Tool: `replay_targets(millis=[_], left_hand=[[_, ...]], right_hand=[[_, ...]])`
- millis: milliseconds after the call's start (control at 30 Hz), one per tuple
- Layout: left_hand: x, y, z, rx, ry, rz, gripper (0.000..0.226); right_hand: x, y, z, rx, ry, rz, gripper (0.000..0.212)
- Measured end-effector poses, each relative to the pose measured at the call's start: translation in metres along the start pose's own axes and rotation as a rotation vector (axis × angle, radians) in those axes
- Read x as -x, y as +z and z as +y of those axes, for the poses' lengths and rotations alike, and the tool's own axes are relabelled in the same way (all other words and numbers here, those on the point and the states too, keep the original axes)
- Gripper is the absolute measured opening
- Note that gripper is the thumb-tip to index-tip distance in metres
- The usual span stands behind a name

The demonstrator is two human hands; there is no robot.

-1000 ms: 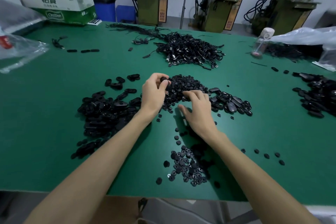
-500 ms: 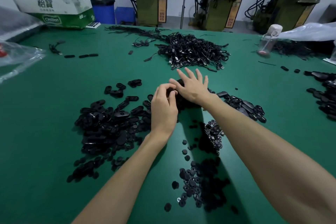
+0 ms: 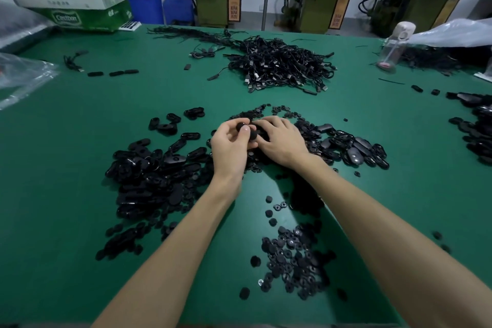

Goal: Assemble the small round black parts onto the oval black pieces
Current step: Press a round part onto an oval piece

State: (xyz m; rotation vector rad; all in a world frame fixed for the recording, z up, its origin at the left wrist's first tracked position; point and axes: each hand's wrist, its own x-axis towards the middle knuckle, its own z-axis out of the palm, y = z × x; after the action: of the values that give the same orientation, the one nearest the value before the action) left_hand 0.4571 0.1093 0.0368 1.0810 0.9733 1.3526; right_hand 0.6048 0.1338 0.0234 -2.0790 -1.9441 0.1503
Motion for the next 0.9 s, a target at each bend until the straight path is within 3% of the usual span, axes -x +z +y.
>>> replay_targets(millis=[167, 400, 567, 733, 800, 900], left_hand=[[0.007, -0.003, 0.0, -0.009, 0.038, -0.068, 0.015], [0.008, -0.009, 0.005, 0.083, -0.06, -0.165, 0.015], [0.002, -0.005, 0.011, 0.223, -0.141, -0.248, 0.016], [-0.018, 0.0, 0.018, 0.314, -0.199, -0.314, 0.018], [-0.022, -0.001, 0.017, 0.354, -0.215, -0.311, 0.018], [-0.02, -0.003, 0.01, 0.4, -0.207, -0.27, 0.016]], right_hand=[[0.039, 0.002, -0.016, -0.019, -0.053, 0.019, 0.054], [0.078, -0.001, -0.031, -0.037, -0.101, 0.059, 0.044], [0.076, -0.018, -0.028, -0.246, -0.111, 0.035, 0.028], [0.062, -0.034, -0.019, -0.478, -0.106, 0.101, 0.027], [0.062, -0.032, -0.017, -0.519, -0.103, 0.124, 0.019], [0.066, -0.028, -0.018, -0.529, -0.152, 0.161, 0.025]])
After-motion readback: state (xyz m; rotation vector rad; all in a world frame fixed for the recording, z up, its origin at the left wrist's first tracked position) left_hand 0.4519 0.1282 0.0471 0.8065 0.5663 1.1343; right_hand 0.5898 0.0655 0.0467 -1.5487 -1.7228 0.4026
